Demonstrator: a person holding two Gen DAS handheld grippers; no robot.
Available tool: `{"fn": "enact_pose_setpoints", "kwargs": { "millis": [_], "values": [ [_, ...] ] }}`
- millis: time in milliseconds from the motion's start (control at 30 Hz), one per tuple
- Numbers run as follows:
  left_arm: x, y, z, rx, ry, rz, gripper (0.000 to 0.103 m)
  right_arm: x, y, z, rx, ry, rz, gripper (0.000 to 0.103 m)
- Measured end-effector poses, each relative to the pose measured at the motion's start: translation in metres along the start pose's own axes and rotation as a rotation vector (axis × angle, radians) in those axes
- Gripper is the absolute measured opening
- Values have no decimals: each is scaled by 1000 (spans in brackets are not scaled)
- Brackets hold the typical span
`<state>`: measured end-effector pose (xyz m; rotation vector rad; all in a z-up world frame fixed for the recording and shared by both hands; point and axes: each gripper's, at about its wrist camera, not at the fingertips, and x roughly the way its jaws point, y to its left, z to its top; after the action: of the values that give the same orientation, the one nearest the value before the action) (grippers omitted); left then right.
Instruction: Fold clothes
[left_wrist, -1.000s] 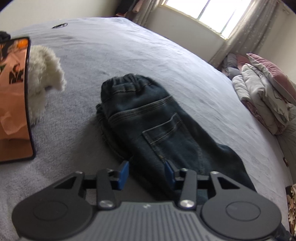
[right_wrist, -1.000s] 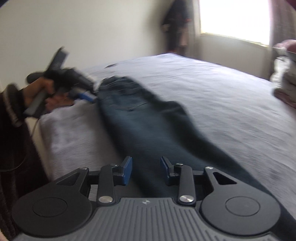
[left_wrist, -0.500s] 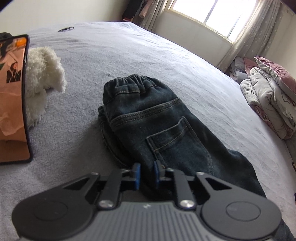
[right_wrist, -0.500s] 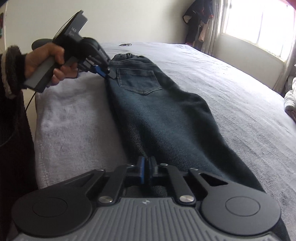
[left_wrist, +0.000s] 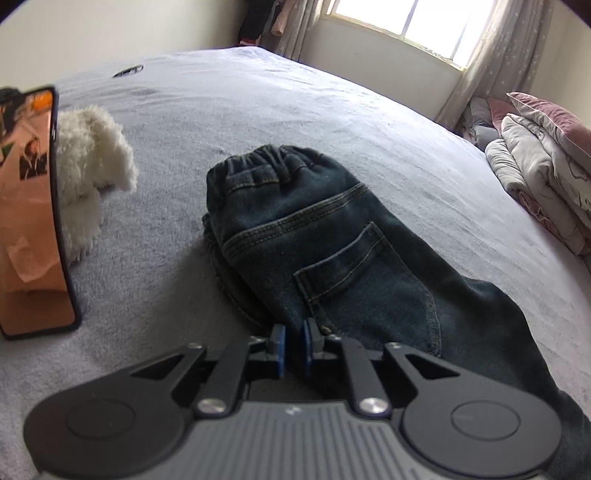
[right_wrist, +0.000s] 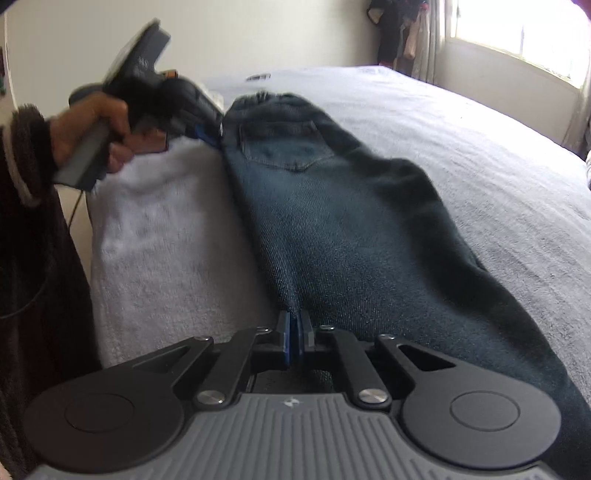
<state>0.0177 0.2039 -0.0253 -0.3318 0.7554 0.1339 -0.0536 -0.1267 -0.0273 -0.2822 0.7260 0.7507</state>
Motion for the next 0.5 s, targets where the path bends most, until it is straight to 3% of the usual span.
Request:
{"fn": "enact_pose_setpoints", "kwargs": {
  "millis": [133, 300, 500],
  "values": [
    [-20, -2, 1, 42, -49, -30, 19, -11, -17, 10, 102, -34, 57, 12],
    [-37, -18, 2, 139, -159, -58, 23, -17, -43, 21, 176, -82, 20, 23],
    [-7, -54, 11, 165, -121, -177, 28, 3, -70, 39, 259, -81, -9, 27]
  ]
}}
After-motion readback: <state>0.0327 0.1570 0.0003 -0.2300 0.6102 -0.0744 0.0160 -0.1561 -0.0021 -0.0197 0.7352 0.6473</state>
